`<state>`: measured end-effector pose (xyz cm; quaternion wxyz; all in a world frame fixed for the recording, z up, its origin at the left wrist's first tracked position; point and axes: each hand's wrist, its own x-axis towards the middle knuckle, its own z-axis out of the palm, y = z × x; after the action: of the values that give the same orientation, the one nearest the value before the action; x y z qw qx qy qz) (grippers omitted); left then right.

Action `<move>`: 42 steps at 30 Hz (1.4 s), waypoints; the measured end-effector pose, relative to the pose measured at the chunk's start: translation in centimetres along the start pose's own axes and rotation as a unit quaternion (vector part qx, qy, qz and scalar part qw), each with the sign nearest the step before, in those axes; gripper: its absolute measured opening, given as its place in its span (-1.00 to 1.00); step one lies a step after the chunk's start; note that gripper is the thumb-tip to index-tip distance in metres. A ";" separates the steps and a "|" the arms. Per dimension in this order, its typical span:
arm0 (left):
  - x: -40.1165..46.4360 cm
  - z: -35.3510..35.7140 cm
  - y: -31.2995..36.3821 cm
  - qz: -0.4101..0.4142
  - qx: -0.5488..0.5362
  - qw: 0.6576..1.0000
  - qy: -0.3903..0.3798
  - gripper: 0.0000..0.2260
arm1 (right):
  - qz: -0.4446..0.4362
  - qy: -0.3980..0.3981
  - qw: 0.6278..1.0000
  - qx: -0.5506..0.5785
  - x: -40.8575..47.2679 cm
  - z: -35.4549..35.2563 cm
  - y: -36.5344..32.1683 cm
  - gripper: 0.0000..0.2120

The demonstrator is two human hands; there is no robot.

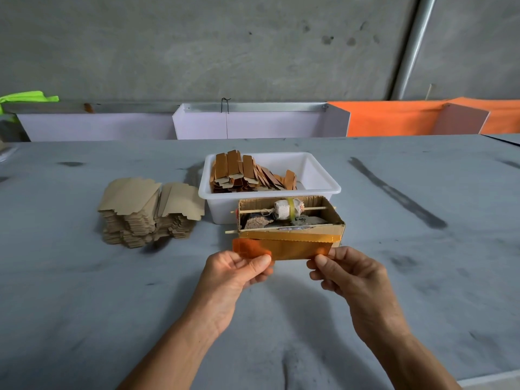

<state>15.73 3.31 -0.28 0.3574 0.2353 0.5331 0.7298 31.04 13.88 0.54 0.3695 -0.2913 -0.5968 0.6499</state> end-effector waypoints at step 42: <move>-1.5 1.5 -4.2 0.039 -0.010 0.993 0.109 -0.78 | 0.133 0.087 0.959 0.236 -1.8 4.4 4.0 -0.53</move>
<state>18.86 3.82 -3.74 0.2708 0.1711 0.5523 0.7697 27.89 9.89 -3.04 0.3885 -0.3275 -0.3483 0.7877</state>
